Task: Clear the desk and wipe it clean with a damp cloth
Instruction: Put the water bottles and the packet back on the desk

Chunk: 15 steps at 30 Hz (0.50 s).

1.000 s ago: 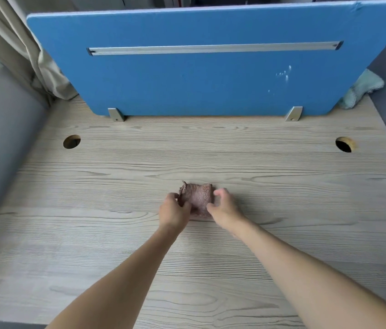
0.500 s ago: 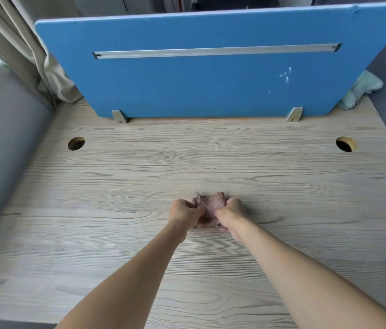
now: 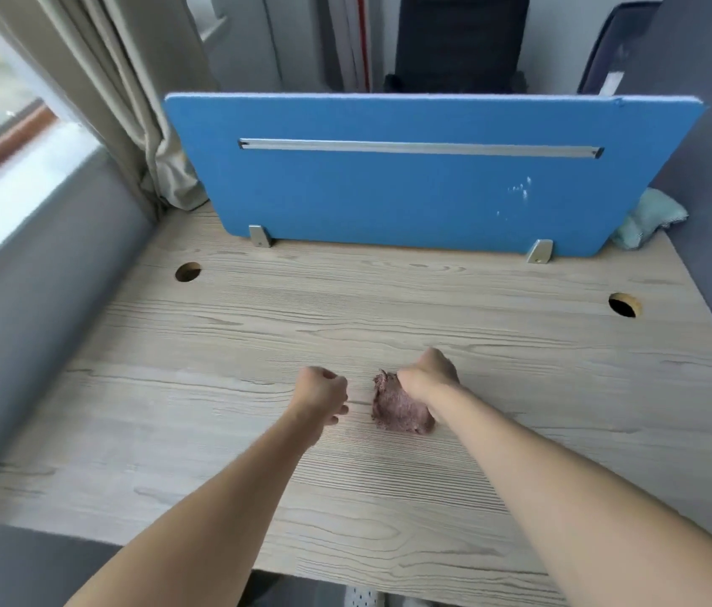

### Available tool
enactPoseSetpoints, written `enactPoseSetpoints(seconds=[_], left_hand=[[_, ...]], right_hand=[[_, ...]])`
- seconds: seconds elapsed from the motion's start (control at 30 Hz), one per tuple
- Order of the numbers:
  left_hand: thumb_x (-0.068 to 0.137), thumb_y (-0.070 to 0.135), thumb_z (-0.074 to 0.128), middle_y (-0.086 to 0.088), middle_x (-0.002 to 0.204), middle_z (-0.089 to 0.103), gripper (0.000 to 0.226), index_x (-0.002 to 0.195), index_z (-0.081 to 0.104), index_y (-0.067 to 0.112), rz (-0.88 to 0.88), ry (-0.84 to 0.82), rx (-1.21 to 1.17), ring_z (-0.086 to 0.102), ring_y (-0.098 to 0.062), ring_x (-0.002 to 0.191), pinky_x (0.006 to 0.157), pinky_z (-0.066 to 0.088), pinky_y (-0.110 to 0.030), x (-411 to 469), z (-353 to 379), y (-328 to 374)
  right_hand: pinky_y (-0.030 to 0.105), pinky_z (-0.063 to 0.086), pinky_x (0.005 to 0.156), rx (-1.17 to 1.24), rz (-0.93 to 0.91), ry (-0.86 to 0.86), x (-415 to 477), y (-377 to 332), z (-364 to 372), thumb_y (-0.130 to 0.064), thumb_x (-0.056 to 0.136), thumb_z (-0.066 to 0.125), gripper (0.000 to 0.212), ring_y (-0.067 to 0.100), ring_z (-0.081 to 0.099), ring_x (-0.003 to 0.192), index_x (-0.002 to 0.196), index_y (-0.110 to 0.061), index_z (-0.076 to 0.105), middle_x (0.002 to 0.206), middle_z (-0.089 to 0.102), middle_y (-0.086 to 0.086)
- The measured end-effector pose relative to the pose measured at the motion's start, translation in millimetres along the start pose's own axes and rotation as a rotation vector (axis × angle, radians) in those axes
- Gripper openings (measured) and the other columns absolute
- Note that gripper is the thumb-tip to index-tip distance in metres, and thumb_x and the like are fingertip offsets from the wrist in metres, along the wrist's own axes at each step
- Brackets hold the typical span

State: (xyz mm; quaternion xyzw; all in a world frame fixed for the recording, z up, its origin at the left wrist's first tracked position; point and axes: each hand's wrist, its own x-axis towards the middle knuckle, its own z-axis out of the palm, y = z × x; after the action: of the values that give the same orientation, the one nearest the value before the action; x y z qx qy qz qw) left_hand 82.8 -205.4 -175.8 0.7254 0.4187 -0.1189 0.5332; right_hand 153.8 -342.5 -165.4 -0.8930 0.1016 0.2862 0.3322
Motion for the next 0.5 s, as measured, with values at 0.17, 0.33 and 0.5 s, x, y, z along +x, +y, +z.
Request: enactPoseSetpoints(seconds=[0.17, 0.33, 0.5], left_hand=[[0.094, 0.008, 0.044, -0.006, 0.077, 0.064, 0.018, 0.091, 0.062, 0.01, 0.092, 0.183, -0.12, 0.064, -0.018, 0.061, 0.059, 0.045, -0.026, -46, -67, 14], [0.092, 0.007, 0.043, -0.007, 0.078, 0.064, 0.018, 0.085, 0.059, 0.012, 0.127, 0.391, -0.217, 0.064, -0.019, 0.06, 0.059, 0.045, -0.026, -98, -158, -2], [0.088, 0.006, 0.043, -0.01, 0.076, 0.065, 0.02, 0.085, 0.062, 0.008, 0.145, 0.632, -0.311, 0.063, -0.022, 0.06, 0.058, 0.046, -0.03, -169, -278, -70]], right_hand=[[0.024, 0.038, 0.053, -0.072, -0.257, -0.1, -52, -67, 4, -0.007, 0.087, 0.054, 0.006, 0.024, 0.055, 0.068, 0.091, -0.007, 0.059, 0.092, 0.059, 0.012], [0.025, 0.038, 0.063, -0.149, -0.499, -0.204, -125, -131, 51, -0.012, 0.089, 0.051, 0.012, 0.027, 0.049, 0.086, 0.1, -0.011, 0.057, 0.102, 0.056, 0.012], [0.025, 0.031, 0.052, -0.24, -0.778, -0.325, -230, -196, 132, -0.011, 0.09, 0.052, 0.015, 0.023, 0.042, 0.066, 0.077, -0.015, 0.047, 0.076, 0.045, 0.004]])
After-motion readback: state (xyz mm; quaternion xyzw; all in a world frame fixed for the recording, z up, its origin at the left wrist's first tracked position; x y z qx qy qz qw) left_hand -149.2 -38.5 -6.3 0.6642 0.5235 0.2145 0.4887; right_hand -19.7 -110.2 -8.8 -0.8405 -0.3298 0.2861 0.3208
